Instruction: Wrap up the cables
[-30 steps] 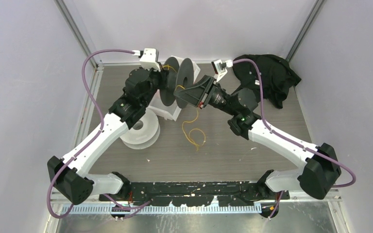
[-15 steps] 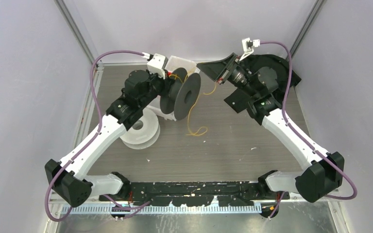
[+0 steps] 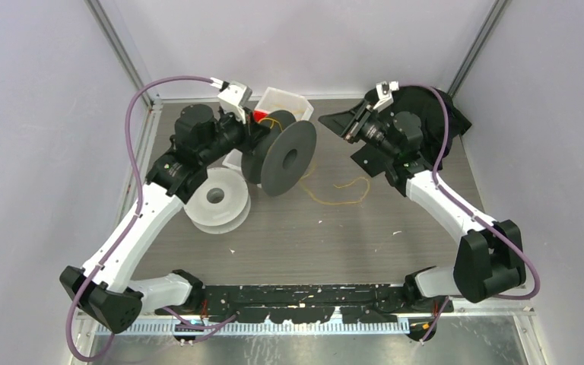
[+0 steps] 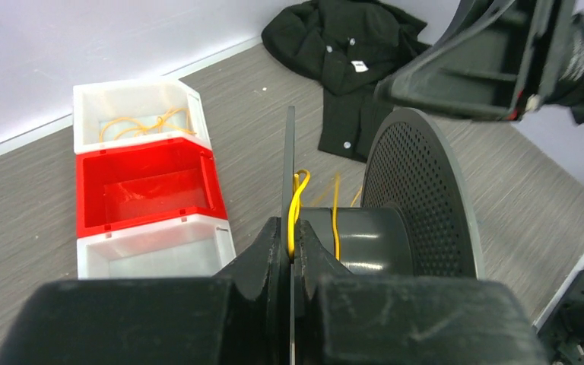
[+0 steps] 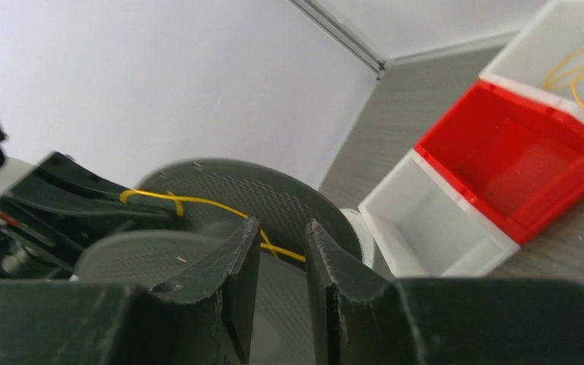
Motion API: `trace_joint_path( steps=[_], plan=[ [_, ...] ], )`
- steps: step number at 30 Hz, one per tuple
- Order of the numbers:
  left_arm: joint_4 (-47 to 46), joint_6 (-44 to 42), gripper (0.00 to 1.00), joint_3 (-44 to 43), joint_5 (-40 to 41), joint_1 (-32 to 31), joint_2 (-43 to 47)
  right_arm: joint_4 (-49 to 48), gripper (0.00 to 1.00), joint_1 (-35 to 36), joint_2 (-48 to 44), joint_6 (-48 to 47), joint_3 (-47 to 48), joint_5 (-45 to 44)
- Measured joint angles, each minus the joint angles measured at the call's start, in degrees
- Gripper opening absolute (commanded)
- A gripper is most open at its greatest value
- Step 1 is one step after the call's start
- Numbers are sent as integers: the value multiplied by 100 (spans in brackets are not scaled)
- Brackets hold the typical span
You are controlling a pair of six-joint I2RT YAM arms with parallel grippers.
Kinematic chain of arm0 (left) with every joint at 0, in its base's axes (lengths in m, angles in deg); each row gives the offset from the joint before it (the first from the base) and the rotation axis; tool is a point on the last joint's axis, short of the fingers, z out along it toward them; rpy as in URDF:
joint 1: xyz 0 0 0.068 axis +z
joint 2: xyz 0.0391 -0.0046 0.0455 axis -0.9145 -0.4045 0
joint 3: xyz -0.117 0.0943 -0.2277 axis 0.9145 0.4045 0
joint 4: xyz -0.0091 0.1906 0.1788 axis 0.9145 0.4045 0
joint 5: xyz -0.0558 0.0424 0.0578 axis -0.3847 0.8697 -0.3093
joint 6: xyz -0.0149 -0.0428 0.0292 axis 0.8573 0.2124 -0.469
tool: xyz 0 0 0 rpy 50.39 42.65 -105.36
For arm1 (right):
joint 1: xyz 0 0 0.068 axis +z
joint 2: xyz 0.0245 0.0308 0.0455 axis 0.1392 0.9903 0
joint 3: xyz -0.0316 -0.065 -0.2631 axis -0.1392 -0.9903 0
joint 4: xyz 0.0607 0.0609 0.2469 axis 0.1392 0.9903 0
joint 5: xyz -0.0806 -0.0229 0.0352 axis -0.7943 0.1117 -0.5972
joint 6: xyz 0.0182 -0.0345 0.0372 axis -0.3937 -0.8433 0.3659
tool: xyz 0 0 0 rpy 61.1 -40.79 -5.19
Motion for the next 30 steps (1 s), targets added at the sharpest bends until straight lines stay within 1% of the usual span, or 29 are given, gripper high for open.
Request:
trace_joint_path(
  steps=[4, 8, 13, 20, 23, 26, 30],
  plan=[
    [2, 236, 0, -140, -234, 186, 0, -2, 34, 0, 42, 44, -247, 22],
    [72, 437, 0, -337, -354, 271, -17, 20, 43, 0, 42, 0, -376, 70],
    [304, 649, 0, -922, -407, 280, -181, 236, 52, 0, 4, -319, -579, 155],
    [603, 953, 0, -1506, -343, 284, -229, 627, 63, 101, -374, -1088, -1475, 68],
    [686, 1047, 0, -1700, -278, 284, -232, 592, 64, 352, -531, -1303, -1888, 4],
    [686, 1123, 0, -1803, -260, 284, -229, 544, 65, 815, -612, -1580, -2159, -199],
    [688, 1226, 0, -1814, -223, 284, -251, 496, 65, 1569, -584, -2074, -2275, -702]
  ],
)
